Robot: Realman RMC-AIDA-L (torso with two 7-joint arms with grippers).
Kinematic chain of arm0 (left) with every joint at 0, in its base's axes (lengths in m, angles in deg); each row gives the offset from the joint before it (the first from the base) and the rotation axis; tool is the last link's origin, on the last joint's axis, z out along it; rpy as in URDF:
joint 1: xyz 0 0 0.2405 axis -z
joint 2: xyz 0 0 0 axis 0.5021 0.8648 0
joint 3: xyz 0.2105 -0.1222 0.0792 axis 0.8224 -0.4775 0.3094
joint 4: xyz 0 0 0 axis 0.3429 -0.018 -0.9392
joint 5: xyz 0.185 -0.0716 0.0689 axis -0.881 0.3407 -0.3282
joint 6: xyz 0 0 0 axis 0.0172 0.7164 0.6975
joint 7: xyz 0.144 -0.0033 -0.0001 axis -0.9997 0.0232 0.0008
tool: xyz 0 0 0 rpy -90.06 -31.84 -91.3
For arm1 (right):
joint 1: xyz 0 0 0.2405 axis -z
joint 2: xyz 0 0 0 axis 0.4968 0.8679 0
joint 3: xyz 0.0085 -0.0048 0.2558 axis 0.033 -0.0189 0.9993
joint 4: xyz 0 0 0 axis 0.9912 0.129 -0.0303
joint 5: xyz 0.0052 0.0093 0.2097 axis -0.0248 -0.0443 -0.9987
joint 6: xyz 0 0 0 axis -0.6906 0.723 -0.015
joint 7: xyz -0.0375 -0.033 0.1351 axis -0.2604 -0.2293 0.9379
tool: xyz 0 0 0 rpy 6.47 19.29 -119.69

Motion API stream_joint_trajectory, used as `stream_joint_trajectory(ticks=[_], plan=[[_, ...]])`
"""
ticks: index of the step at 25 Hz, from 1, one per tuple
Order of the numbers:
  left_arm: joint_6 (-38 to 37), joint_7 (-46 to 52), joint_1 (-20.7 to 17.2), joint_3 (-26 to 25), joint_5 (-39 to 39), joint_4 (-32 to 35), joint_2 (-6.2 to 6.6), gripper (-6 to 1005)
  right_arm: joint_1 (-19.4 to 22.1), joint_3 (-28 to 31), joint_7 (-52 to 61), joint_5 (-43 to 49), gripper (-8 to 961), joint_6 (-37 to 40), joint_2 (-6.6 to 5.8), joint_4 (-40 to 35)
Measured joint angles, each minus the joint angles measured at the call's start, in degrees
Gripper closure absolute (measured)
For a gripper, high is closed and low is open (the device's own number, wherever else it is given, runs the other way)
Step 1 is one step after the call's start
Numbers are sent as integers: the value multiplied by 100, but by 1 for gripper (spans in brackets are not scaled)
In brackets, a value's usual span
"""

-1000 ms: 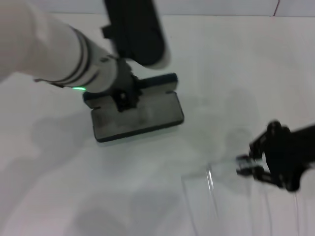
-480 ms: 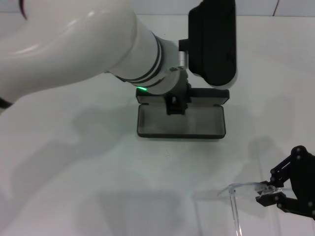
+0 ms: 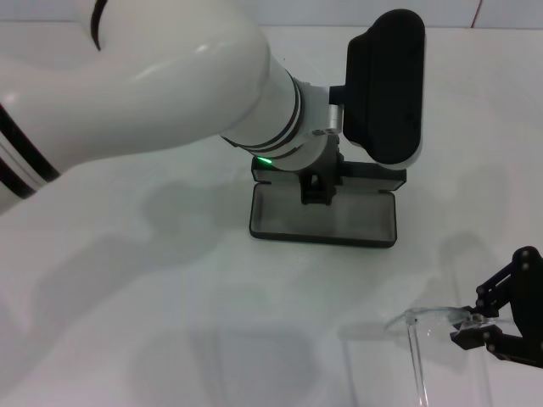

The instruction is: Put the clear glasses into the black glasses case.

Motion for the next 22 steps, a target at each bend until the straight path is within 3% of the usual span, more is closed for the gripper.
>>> stream_joint_trajectory(ticks=[12, 22], plan=[[88, 57, -96, -4, 41, 185, 4, 638, 42, 181, -40, -3, 833, 44, -6, 91], [-344, 120, -834, -583, 109, 2242, 23, 529, 56, 1044, -48, -243, 833, 55, 6, 186]])
